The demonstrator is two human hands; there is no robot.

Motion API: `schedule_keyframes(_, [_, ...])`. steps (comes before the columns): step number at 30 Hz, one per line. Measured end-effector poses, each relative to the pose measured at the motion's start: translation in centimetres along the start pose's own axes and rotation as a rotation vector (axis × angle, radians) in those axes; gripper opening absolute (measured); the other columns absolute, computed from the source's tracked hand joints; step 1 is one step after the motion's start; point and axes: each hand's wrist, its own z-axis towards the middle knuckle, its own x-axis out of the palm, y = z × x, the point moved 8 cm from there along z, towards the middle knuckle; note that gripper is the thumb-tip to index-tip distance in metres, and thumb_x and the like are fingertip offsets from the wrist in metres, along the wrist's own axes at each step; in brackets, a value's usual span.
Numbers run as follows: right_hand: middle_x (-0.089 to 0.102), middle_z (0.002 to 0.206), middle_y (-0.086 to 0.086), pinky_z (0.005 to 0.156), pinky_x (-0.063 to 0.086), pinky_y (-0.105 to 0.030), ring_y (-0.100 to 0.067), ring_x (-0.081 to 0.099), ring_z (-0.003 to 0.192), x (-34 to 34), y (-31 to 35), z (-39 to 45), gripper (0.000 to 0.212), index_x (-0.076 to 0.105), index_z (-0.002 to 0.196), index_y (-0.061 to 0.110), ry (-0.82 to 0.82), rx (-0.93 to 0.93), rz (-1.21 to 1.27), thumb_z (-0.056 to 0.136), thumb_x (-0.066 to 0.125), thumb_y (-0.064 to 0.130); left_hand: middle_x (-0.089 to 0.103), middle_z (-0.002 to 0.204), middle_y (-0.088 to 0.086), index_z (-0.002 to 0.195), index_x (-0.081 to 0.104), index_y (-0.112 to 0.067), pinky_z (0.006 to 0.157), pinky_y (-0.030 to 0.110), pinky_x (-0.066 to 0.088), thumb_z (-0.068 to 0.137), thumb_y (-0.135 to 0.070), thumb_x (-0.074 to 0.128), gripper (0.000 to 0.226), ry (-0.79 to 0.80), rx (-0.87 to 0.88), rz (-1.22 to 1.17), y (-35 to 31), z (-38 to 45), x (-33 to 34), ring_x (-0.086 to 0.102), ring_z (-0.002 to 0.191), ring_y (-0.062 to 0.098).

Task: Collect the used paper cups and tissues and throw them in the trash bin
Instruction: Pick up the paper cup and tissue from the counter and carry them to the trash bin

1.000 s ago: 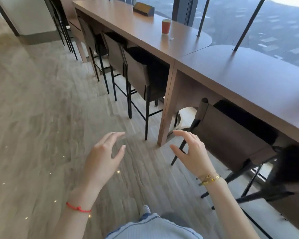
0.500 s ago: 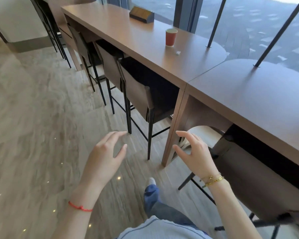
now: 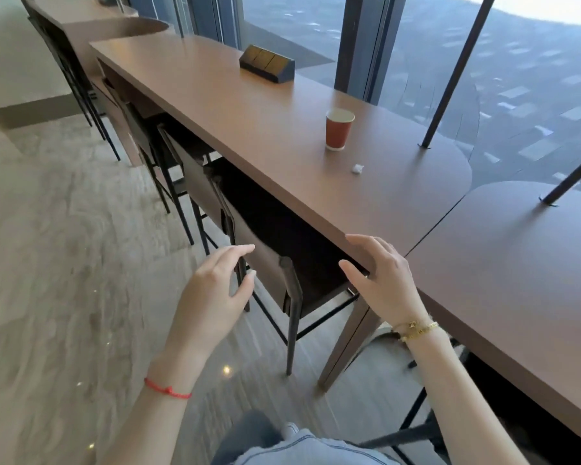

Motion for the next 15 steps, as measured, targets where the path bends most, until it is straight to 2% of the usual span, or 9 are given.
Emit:
schedule_keyframes(4, [0.058,0.126,0.006,0.098,0.031,-0.02,-0.011,0.048,0.121,-0.2,-1.4,6.3,0.039,0.055,0.126,0.022,-0.058,0.022,-0.037,0.089,0.06,0.034,0.056,0.132,-0.012,0.135,0.052,-0.026,0.097,0.01,0.035,0.094,-0.028,0.057,0.041,0.023,0.081,-0.014,0.5,7.8,1.3,0.05,0.124,0.004])
schedule_keyframes(8, [0.059,0.125,0.002,0.098,0.03,-0.02,-0.016,0.05,0.12,0.2,-3.6,12.1,0.038,0.057,0.124,0.017,-0.12,0.106,-0.092,0.088,0.062,0.031,0.057,0.131,-0.006,0.136,0.051,-0.021,0.101,0.028,0.046,0.094,-0.026,0.057,0.043,0.048,0.173,-0.048,1.0,16.3,3.2,0.052,0.122,0.009])
schedule_keyframes(12, [0.06,0.122,-0.002,0.096,0.033,-0.022,-0.021,0.052,0.116,0.7,-5.8,17.4,0.036,0.059,0.121,0.015,-0.19,0.191,-0.131,0.087,0.064,0.028,0.057,0.127,-0.005,0.139,0.046,-0.021,0.098,0.028,0.046,0.093,-0.029,0.059,0.048,0.077,0.253,-0.07,1.4,24.5,5.5,0.054,0.117,0.011])
schedule_keyframes(15, [0.06,0.121,-0.003,0.094,0.037,-0.027,-0.024,0.051,0.113,1.3,-7.4,20.4,0.036,0.059,0.12,0.015,-0.235,0.306,-0.139,0.086,0.064,0.025,0.056,0.13,-0.002,0.142,0.042,-0.018,0.097,0.035,0.049,0.091,-0.032,0.061,0.056,0.114,0.296,-0.069,1.4,30.1,7.5,0.054,0.118,0.014])
